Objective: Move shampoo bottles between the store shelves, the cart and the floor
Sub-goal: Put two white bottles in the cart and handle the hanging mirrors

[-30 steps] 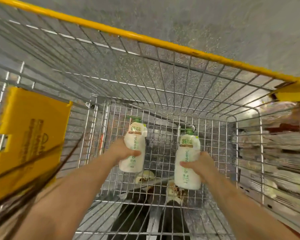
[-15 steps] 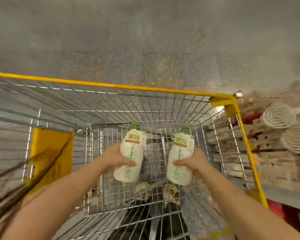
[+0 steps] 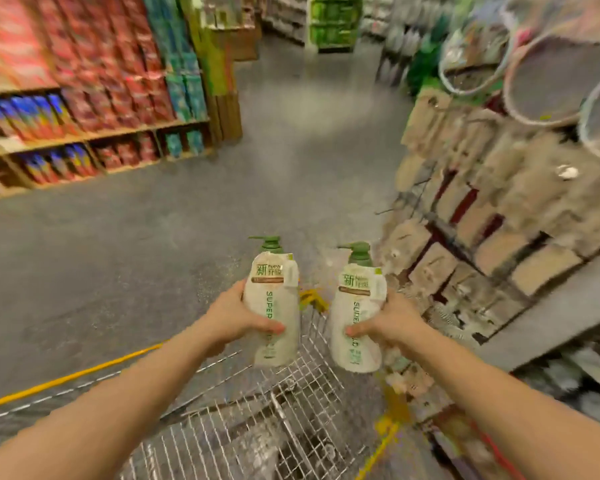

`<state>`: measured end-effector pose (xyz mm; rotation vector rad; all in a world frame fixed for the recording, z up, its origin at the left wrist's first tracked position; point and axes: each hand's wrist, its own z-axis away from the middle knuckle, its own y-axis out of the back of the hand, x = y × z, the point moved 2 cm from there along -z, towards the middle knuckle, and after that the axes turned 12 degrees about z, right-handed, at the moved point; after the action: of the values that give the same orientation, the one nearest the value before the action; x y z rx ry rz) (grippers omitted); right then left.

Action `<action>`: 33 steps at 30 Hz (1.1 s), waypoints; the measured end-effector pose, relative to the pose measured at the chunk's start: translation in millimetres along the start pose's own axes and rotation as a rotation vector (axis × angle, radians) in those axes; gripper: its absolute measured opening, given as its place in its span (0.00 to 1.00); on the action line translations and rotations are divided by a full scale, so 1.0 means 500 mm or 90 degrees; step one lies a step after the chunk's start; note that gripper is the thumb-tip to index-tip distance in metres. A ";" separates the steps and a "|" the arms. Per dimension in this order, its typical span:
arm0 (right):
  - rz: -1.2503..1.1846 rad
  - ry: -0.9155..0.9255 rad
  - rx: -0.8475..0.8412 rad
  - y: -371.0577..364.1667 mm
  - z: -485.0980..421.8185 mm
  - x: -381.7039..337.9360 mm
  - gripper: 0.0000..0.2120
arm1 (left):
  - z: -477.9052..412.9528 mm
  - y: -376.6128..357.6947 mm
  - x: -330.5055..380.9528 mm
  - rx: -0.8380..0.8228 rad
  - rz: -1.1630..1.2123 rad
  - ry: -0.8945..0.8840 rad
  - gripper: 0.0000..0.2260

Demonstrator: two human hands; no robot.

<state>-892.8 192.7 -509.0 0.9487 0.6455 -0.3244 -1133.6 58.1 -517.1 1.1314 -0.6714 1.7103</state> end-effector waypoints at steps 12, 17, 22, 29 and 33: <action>-0.162 0.115 0.262 0.524 0.307 0.062 0.35 | 0.179 -0.410 0.443 -0.206 -0.029 -0.317 0.28; -0.187 0.166 0.367 0.693 0.449 0.113 0.32 | 0.275 -0.568 0.550 -0.266 -0.021 -0.384 0.29; -0.199 0.215 0.444 0.825 0.583 0.158 0.36 | 0.382 -0.705 0.634 -0.330 0.002 -0.449 0.32; -0.192 0.280 0.560 0.965 0.738 0.195 0.30 | 0.513 -0.868 0.738 -0.419 0.041 -0.539 0.46; -0.206 0.292 0.622 1.037 0.795 0.198 0.28 | 0.541 -0.929 0.797 -0.447 0.045 -0.580 0.45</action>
<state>-399.0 151.3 -71.7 1.8877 1.0982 -0.7568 -655.2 185.5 -66.8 1.3163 -1.7165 0.7853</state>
